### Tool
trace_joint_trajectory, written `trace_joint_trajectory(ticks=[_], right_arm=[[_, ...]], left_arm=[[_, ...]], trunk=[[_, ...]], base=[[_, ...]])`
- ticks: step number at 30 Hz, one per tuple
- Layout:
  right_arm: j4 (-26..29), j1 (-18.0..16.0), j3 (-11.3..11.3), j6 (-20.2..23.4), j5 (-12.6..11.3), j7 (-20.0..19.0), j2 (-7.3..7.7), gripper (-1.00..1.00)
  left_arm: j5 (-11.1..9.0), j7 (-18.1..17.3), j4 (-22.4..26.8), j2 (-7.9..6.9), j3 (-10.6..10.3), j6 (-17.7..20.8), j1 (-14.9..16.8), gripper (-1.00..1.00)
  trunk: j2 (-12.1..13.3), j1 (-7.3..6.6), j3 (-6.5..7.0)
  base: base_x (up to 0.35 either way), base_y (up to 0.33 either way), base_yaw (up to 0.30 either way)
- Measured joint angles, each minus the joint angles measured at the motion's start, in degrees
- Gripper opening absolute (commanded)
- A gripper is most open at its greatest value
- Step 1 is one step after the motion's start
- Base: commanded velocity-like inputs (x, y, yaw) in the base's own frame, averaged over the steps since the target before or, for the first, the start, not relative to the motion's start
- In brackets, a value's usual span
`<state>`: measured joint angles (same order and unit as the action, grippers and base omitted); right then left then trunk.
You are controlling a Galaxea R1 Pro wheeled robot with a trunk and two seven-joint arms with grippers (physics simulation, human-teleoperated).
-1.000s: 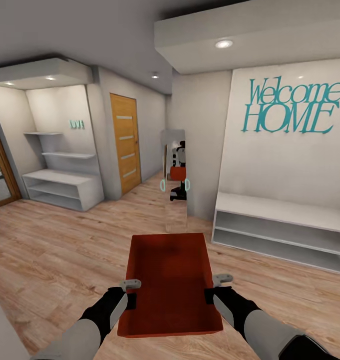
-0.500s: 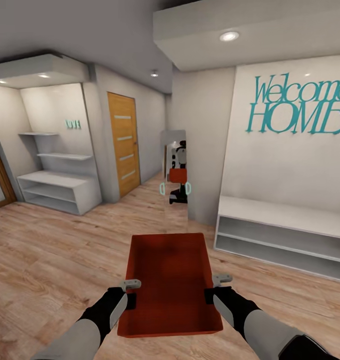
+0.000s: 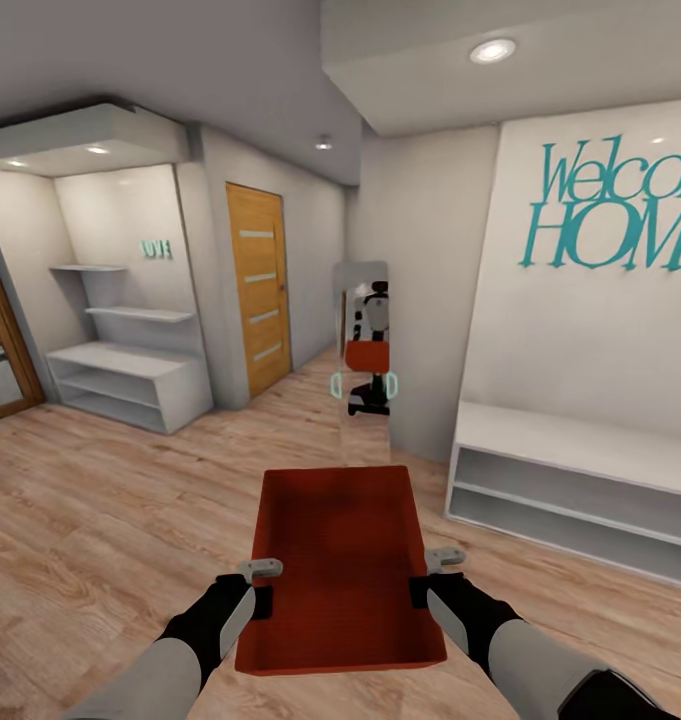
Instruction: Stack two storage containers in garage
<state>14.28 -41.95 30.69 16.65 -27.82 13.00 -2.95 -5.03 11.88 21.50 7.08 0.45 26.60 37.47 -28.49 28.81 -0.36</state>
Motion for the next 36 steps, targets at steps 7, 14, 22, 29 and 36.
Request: trace_joint_trajectory(ticks=[7,14,22,29,36], right_arm=[[0.00,0.00,0.00,-0.01,0.00,0.00,0.00,-1.00],[0.00,0.00,0.00,-0.03,-0.01,0.00,0.00,-1.00],[0.00,0.00,0.05,-0.07,-0.09,-0.01,0.02,-1.00],[0.02,0.00,0.21,-0.09,-0.32,-0.04,0.11,-1.00],[0.03,0.01,0.29,-0.34,-0.53,-0.06,0.16,-1.00]], left_arm=[[0.00,0.01,0.01,0.00,0.00,0.00,0.00,-1.00],[0.00,0.01,0.03,0.00,-0.01,0.00,0.00,-1.00],[-0.01,0.05,0.06,0.02,-0.03,0.00,0.00,-1.00],[0.04,0.16,0.08,0.10,0.01,0.01,0.00,-1.00],[0.24,0.17,0.30,0.14,0.02,0.03,0.00,-1.00]], trunk=[[0.00,0.00,0.00],[0.00,0.00,0.00],[0.00,0.00,0.00],[0.00,0.00,0.00],[0.00,0.00,0.00]], base=[[0.323,0.000,0.268],[0.323,0.000,0.270],[0.322,0.000,0.270],[0.322,0.000,0.270],[0.322,0.000,0.269]])
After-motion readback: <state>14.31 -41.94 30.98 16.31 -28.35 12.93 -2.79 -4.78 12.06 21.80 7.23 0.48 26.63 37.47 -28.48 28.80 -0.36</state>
